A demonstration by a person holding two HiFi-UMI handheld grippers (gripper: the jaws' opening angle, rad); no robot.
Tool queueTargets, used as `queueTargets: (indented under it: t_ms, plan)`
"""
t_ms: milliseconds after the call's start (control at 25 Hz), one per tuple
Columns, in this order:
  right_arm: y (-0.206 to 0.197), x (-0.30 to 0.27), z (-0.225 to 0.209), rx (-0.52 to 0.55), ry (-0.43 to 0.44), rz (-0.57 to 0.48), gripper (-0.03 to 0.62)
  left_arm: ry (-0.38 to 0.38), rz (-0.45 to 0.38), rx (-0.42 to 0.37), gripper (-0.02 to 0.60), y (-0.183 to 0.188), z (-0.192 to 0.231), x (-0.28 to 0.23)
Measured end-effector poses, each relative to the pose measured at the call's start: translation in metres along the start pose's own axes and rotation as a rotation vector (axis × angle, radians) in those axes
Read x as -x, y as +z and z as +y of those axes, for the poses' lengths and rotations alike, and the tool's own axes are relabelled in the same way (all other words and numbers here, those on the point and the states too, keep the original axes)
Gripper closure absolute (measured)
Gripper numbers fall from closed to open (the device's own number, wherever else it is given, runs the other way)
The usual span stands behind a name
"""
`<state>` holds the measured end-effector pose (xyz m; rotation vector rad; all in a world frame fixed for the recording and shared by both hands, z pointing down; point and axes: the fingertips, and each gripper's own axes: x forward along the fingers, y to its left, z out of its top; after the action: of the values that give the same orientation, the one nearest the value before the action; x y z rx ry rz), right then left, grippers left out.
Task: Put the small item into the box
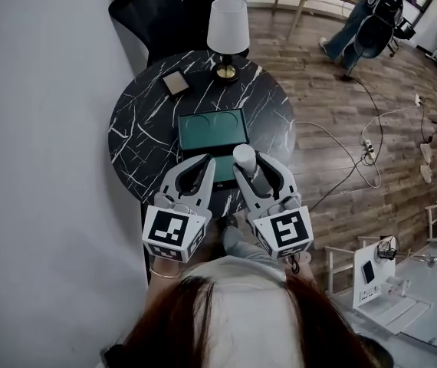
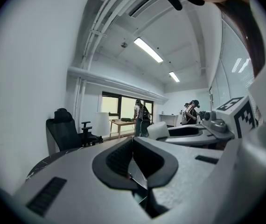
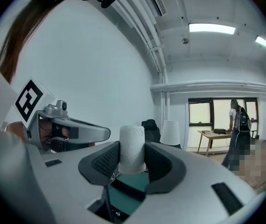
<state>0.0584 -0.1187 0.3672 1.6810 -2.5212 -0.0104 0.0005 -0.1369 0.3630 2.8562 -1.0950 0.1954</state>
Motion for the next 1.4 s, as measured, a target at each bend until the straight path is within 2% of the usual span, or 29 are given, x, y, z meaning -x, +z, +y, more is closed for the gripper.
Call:
queueTargets:
  t_ms: [560, 1400]
  plan:
    - [-0.018, -0.043, -0.013, 0.032, 0.073, 0.054, 0.415, 0.038, 0.021, 0.009, 0.572, -0.003, 0.027, -0.031]
    - [-0.072, -0.095, -0.015, 0.168, 0.238, 0.190, 0.415, 0.079, 0.051, 0.035, 0.572, -0.007, 0.056, -0.066]
